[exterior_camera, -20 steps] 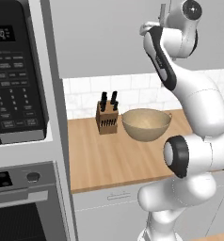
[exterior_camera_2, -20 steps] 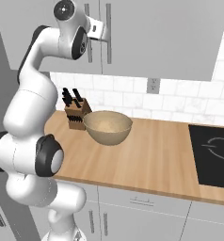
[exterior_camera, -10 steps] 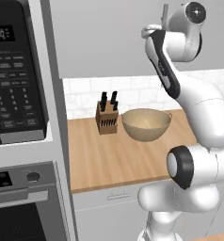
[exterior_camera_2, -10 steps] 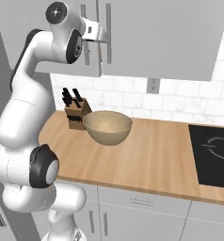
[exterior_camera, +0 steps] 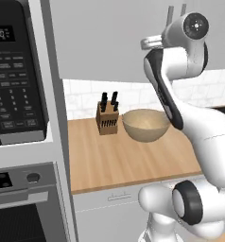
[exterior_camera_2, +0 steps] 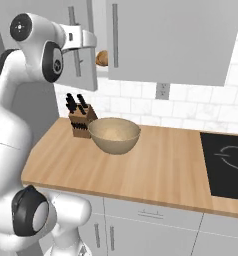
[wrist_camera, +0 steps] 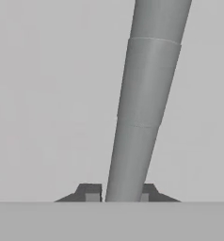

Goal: Open the cabinet, pick up the bread from the cabinet and place it in the basket. Then move the basket to the dining counter.

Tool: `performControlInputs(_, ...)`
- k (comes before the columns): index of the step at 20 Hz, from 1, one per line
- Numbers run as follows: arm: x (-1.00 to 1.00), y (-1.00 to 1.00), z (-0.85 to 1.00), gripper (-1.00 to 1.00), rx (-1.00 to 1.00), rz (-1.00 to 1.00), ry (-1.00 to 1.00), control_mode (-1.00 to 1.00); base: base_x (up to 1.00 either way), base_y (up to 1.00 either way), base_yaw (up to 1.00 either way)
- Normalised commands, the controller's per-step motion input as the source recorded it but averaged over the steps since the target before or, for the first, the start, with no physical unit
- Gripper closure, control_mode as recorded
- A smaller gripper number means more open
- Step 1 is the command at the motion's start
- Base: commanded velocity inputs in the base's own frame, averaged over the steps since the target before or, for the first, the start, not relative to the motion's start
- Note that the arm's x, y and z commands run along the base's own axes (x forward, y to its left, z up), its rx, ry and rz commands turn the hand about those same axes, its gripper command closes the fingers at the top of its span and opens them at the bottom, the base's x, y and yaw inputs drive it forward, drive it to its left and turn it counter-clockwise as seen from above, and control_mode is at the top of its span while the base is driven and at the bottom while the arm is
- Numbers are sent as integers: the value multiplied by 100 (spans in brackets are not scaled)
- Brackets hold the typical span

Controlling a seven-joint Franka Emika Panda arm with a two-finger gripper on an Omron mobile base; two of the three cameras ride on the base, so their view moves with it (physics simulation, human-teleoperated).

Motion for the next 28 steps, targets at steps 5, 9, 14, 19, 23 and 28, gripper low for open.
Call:
performControlInputs(5,-97,57,29,100,2,-29,0,-100,0,0,0)
performControlInputs(9,-93,69,5,100,0,-25,0,-100,0,0,0)
performControlInputs(14,-53,55,6,100,0,-15,2,-100,0,0,0)
performControlInputs(19,-24,24,0,-100,0,-6,0,-100,0,0,0)
performControlInputs(23,2,0,0,-100,2,0,3,-100,0,0,0)
performControlInputs(28,-51,0,3,-100,1,0,3,-100,0,0,0)
